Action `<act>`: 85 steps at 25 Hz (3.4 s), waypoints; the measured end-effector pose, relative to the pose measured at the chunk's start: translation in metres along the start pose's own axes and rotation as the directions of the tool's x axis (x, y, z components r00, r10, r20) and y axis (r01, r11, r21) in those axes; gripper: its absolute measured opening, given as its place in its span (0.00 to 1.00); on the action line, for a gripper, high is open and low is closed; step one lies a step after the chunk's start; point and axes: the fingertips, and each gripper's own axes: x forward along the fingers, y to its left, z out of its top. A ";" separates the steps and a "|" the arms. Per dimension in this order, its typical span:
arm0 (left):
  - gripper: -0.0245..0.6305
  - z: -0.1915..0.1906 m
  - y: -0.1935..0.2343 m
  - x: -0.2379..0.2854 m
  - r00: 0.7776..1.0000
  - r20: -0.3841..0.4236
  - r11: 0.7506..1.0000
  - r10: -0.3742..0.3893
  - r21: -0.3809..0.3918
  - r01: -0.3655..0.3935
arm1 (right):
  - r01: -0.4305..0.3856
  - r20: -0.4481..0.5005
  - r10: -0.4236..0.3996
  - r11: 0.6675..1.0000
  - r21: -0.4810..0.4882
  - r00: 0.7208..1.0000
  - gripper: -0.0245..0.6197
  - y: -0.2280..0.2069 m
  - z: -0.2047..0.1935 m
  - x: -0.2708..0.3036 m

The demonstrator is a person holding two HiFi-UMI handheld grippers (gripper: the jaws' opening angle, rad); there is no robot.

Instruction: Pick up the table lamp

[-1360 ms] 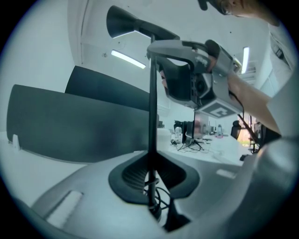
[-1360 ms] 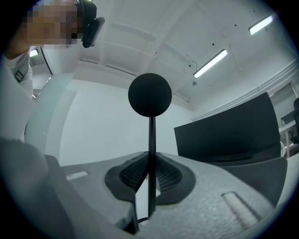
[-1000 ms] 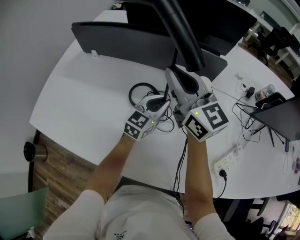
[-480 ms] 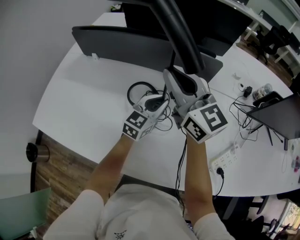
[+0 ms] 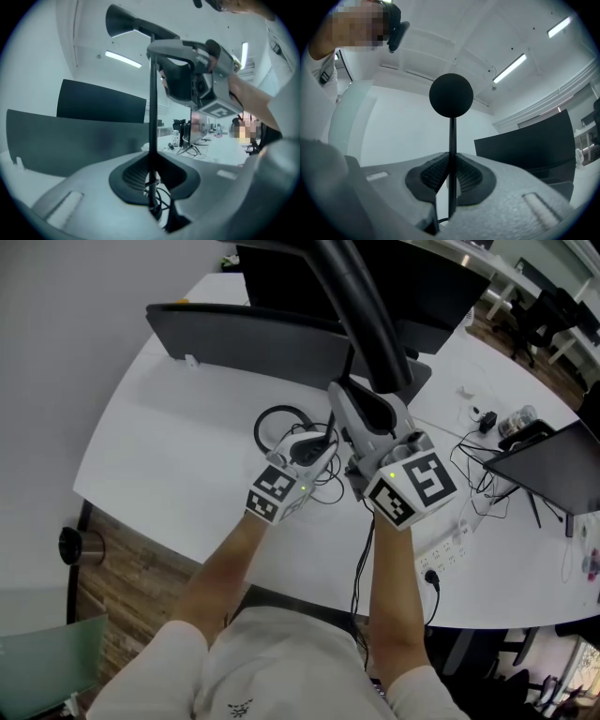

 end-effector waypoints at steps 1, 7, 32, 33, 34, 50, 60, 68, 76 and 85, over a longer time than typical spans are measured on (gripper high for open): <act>0.11 0.003 -0.003 0.000 1.000 0.000 1.000 0.000 0.001 0.000 | 0.001 0.002 -0.001 1.000 -0.001 1.000 0.09 0.000 0.004 -0.002; 0.11 0.023 -0.019 0.002 1.000 -0.003 1.000 -0.005 0.002 0.005 | -0.002 0.002 0.002 1.000 -0.009 1.000 0.09 0.000 0.025 -0.015; 0.11 0.086 -0.076 -0.004 0.998 -0.014 0.998 -0.062 0.007 0.062 | 0.048 0.013 -0.048 0.999 -0.017 0.999 0.09 0.004 0.099 -0.057; 0.11 0.088 -0.079 -0.005 0.998 -0.013 0.998 -0.064 0.009 0.064 | 0.050 0.012 -0.050 0.999 -0.019 0.999 0.09 0.005 0.101 -0.059; 0.11 0.089 -0.081 -0.006 0.998 -0.012 0.998 -0.065 0.010 0.066 | 0.052 0.011 -0.052 0.998 -0.022 0.999 0.09 0.007 0.103 -0.060; 0.11 0.119 -0.114 -0.024 0.991 -0.027 0.990 -0.132 0.049 0.133 | 0.097 0.033 -0.096 0.995 -0.028 0.995 0.09 0.022 0.141 -0.086; 0.11 0.136 -0.126 -0.033 0.984 -0.020 0.982 -0.175 0.071 0.176 | 0.096 0.040 -0.095 0.994 -0.042 0.995 0.09 0.032 0.158 -0.092; 0.11 0.145 -0.127 -0.028 0.982 -0.016 0.978 -0.189 0.091 0.189 | 0.103 0.053 -0.100 0.993 -0.050 0.994 0.09 0.027 0.167 -0.095; 0.11 0.145 -0.127 -0.022 0.981 -0.012 0.977 -0.193 0.087 0.193 | 0.103 0.051 -0.100 0.993 -0.058 0.994 0.09 0.023 0.166 -0.094; 0.11 0.146 -0.122 -0.023 0.982 -0.018 0.978 -0.186 0.087 0.187 | 0.100 0.052 -0.098 0.994 -0.053 0.994 0.09 0.022 0.167 -0.090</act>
